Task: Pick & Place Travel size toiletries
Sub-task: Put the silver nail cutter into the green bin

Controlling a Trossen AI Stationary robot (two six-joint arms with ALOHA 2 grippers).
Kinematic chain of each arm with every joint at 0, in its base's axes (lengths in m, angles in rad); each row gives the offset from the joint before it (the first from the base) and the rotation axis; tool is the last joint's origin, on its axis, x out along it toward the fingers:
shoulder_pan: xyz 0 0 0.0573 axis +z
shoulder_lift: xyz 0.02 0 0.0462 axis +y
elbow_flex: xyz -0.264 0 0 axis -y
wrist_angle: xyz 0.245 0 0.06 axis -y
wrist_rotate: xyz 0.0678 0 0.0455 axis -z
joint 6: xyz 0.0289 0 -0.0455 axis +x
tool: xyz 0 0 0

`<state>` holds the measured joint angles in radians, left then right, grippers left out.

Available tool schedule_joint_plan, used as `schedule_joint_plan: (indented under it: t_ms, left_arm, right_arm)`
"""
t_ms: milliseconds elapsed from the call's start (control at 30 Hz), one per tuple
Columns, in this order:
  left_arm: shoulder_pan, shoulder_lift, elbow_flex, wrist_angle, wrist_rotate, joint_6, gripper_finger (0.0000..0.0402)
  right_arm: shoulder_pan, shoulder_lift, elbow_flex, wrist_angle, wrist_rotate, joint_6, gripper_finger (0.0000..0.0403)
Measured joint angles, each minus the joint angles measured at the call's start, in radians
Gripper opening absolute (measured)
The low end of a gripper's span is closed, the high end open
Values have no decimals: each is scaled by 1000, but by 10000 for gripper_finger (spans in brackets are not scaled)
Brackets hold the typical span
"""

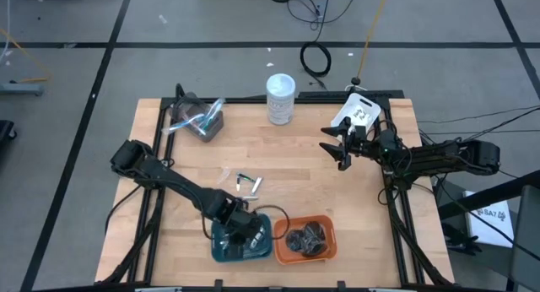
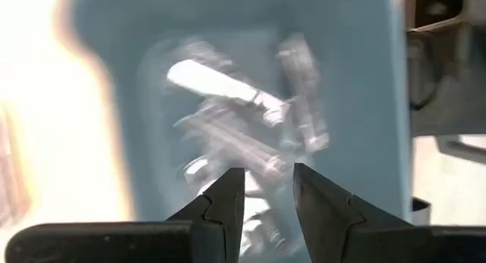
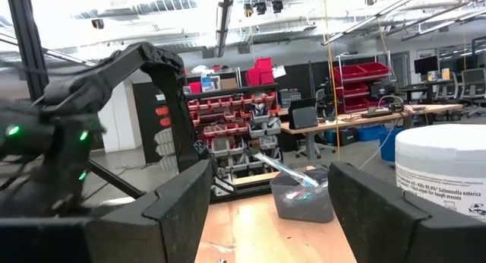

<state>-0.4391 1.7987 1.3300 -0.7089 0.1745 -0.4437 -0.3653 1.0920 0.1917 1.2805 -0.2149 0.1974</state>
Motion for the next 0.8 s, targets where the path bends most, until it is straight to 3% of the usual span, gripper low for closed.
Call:
schedule_joint_plan:
  t_ms: [133, 300, 400, 467, 633, 800]
  left_arm:
    - [28, -73, 2, -100, -166, -13, 113]
    - [53, -170, 3, -206, -532, 58, 113]
    - [99, -194, 3, -269, -724, 9, 113]
    - [167, -195, 3, -312, -702, -71, 113]
    - [342, -172, -44, -332, -457, -74, 126]
    - [459, -141, -144, -180, -339, 21, 199]
  right_arm:
    - [0, 0, 0, -7, 1, -1, 251]
    - [-2, 0, 1, -20, 2, -16, 251]
    - [-2, 0, 1, -26, 2, -26, 251]
    - [-2, 0, 1, -30, 3, -27, 251]
    - [-2, 0, 1, -34, 4, -46, 251]
    - [-10, 0, 1, -40, 5, -52, 251]
